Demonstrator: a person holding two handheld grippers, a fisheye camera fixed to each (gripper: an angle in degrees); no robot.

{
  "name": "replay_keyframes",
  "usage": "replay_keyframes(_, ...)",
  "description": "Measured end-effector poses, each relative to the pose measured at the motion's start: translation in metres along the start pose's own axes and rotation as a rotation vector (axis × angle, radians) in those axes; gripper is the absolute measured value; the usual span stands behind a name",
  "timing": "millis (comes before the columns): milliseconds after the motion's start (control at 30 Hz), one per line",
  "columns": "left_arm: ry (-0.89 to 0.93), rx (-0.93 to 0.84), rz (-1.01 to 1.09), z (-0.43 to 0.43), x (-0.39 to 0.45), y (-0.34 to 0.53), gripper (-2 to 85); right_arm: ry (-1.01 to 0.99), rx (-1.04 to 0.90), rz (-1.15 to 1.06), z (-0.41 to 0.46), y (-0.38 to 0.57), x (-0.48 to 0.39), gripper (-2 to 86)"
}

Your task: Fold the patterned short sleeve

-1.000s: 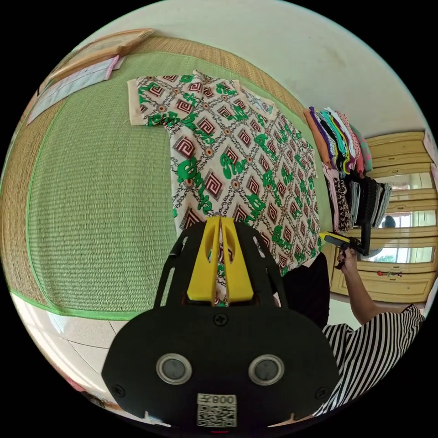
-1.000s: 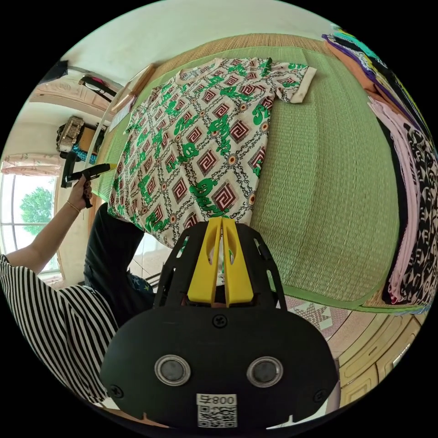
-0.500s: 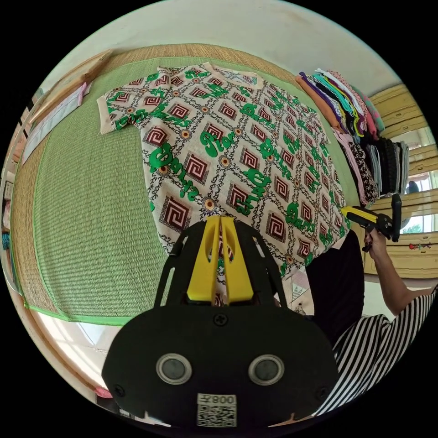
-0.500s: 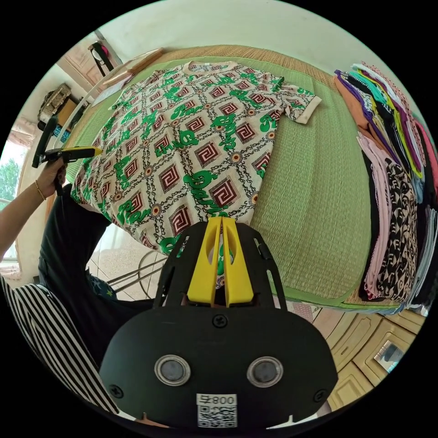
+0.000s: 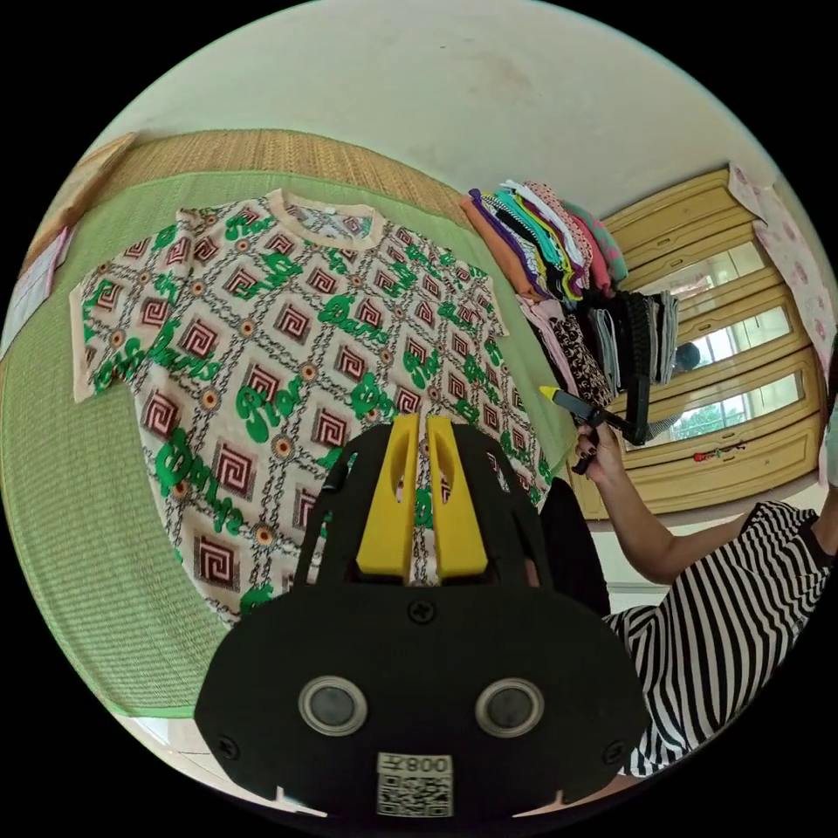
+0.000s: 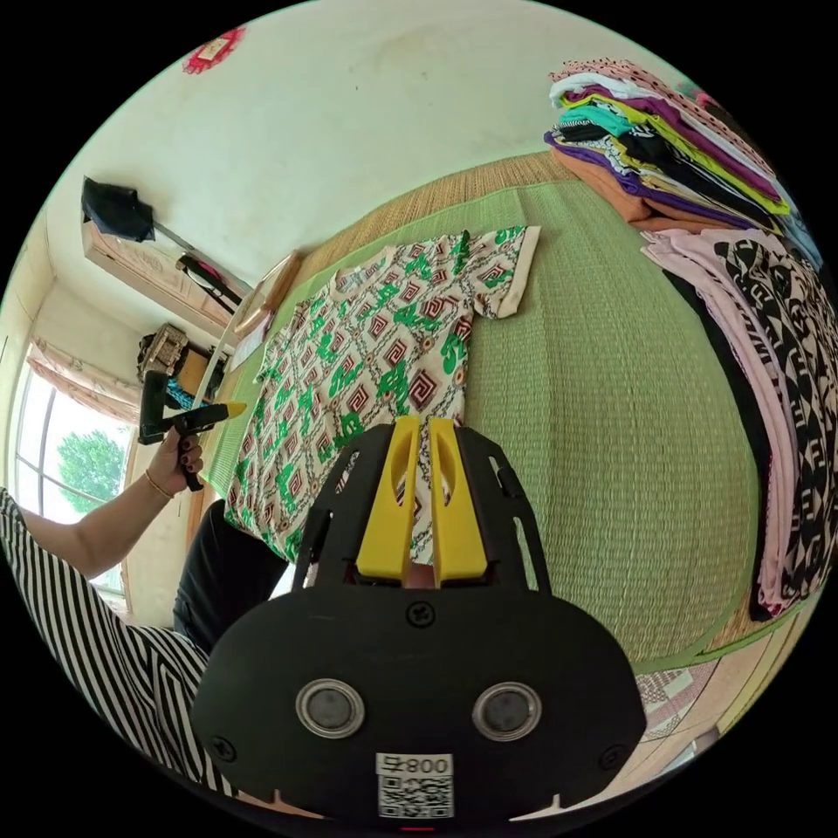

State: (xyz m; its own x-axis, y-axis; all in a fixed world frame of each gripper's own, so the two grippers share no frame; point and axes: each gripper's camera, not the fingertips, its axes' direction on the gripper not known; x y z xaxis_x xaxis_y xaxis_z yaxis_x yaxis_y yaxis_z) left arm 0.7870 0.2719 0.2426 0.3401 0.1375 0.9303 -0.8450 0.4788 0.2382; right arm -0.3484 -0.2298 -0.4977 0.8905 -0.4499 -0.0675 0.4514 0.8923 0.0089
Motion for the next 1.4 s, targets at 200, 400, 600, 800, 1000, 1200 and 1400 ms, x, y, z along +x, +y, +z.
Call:
replay_keyframes(200, 0.055, -0.073, 0.182, 0.058, 0.082, -0.087, 1.4, 0.004, 0.102, 0.007, 0.009, -0.014, 0.02, 5.5)
replay_keyframes(400, 0.083, -0.142, 0.284, 0.123, 0.149, -0.158, 1.4, 0.08, 0.161, 0.023, 0.022, -0.02, 0.035, 7.2)
replay_keyframes(600, 0.051, -0.206, 0.373, 0.186, 0.211, -0.223, 2.0, 0.126, 0.193, 0.013, 0.042, -0.026, 0.042, 7.6)
replay_keyframes(800, 0.008, -0.217, 0.437, 0.242, 0.271, -0.292, 4.4, 0.139, 0.12, -0.03, 0.075, -0.038, 0.026, 7.3)
replay_keyframes(1000, -0.064, -0.228, 0.474, 0.293, 0.323, -0.354, 6.5, 0.231, 0.04, -0.051, 0.097, -0.05, 0.01, 5.9)
replay_keyframes(1200, -0.2, -0.253, 0.505, 0.34, 0.364, -0.392, 6.9, 0.169, 0.036, -0.045, 0.104, -0.053, 0.012, 4.7)
replay_keyframes(1400, -0.339, -0.272, 0.523, 0.375, 0.385, -0.405, 3.5, 0.174, 0.035, -0.038, 0.115, -0.06, 0.006, 3.5)
